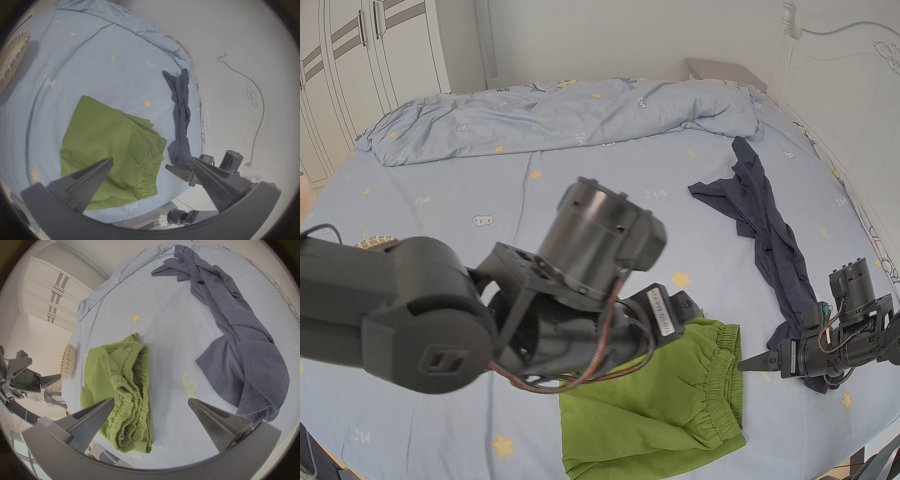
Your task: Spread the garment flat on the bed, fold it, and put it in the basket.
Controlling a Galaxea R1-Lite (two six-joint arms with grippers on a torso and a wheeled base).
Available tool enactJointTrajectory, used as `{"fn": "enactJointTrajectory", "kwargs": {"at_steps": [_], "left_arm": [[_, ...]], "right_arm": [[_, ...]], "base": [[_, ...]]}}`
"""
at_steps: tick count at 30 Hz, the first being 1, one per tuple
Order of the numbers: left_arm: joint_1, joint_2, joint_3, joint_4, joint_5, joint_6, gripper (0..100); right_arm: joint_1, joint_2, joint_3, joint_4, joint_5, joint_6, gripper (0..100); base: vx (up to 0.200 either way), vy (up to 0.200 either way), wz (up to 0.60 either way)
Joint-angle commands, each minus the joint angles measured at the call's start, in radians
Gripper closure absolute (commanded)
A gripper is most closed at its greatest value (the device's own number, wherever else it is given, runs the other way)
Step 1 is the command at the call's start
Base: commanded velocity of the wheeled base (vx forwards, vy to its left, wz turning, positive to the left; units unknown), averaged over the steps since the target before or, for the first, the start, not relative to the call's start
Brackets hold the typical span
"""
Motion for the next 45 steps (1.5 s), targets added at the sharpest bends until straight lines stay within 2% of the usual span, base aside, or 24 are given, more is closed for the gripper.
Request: {"fn": "enactJointTrajectory", "kwargs": {"at_steps": [1, 2, 5, 6, 8, 10, 14, 20, 22, 23, 26, 31, 33, 35, 36, 38, 45], "left_arm": [[0.17, -0.177, 0.161, -0.009, -0.183, 0.028, 0], [0.259, -0.236, 0.251, -0.018, -0.287, 0.094, 0], [0.362, -0.266, 0.385, -0.075, -0.376, 0.194, 0], [0.403, -0.269, 0.466, -0.141, -0.412, 0.235, 0], [0.426, -0.268, 0.552, -0.221, -0.436, 0.258, 0], [0.44, -0.254, 0.676, -0.359, -0.464, 0.277, 0], [0.443, -0.168, 0.782, -0.552, -0.471, 0.28, 0], [0.44, 0.004, 0.791, -0.681, -0.475, 0.275, 0], [0.44, 0.007, 0.79, -0.684, -0.475, 0.275, 0], [0.429, 0.085, 0.785, -0.742, -0.476, 0.277, 0], [0.414, 0.13, 0.777, -0.782, -0.478, 0.278, 0], [0.388, 0.156, 0.751, -0.807, -0.516, 0.272, 0], [0.379, 0.156, 0.736, -0.807, -0.564, 0.273, 0], [0.379, 0.156, 0.736, -0.807, -0.564, 0.273, 0], [0.373, 0.156, 0.716, -0.808, -0.625, 0.275, 0], [0.371, 0.157, 0.704, -0.808, -0.645, 0.278, 0], [0.339, 0.163, 0.667, -0.811, -0.657, 0.28, 0]], "right_arm": [[-0.021, -0.054, -0.036, 0.001, 0.003, -0.003, 0], [-0.027, -0.085, -0.08, 0.005, 0.005, 0.002, 0], [-0.03, -0.106, -0.13, 0.005, 0.005, 0.002, 0], [-0.039, -0.119, -0.154, 0.005, 0.005, -0.003, 0], [-0.045, -0.123, -0.186, 0.005, 0.005, -0.004, 0], [-0.051, -0.137, -0.215, 0.007, 0.005, -0.001, 0], [-0.074, -0.168, -0.203, 0.005, 0.024, 0.001, 0], [-0.067, -0.194, -0.165, 0.005, 0.023, 0.001, 0], [-0.067, -0.195, -0.165, 0.005, 0.023, 0.001, 0], [-0.068, -0.2, -0.166, 0.005, 0.023, 0.001, 0], [-0.064, -0.211, -0.165, 0.005, 0.023, 0.001, 0], [-0.064, -0.215, -0.166, 0.005, 0.023, 0.001, 0], [-0.064, -0.215, -0.165, 0.005, 0.023, -0.001, 0], [-0.064, -0.215, -0.165, 0.005, 0.023, -0.001, 0], [-0.064, -0.214, -0.165, 0.005, 0.023, -0.001, 0], [-0.062, -0.212, -0.163, 0.005, 0.023, -0.001, 0], [-0.064, -0.211, -0.162, 0.005, 0.023, -0.001, 0]], "base": [[0.0, 0.0, 0.0], [0.0, 0.0, 0.0], [0.0, 0.0, 0.0], [0.0, 0.0, 0.0], [0.0, 0.0, 0.0], [0.0, 0.0, 0.0], [0.0, 0.0, 0.0], [0.0, 0.0, 0.0], [0.0, 0.0, 0.0], [0.0, 0.0, 0.0], [0.0, 0.0, 0.0], [0.0, 0.0, 0.0], [0.0, 0.0, 0.0], [0.0, 0.0, 0.0], [0.0, 0.0, 0.0], [0.0, 0.0, 0.0], [0.0, 0.0, 0.0]]}}
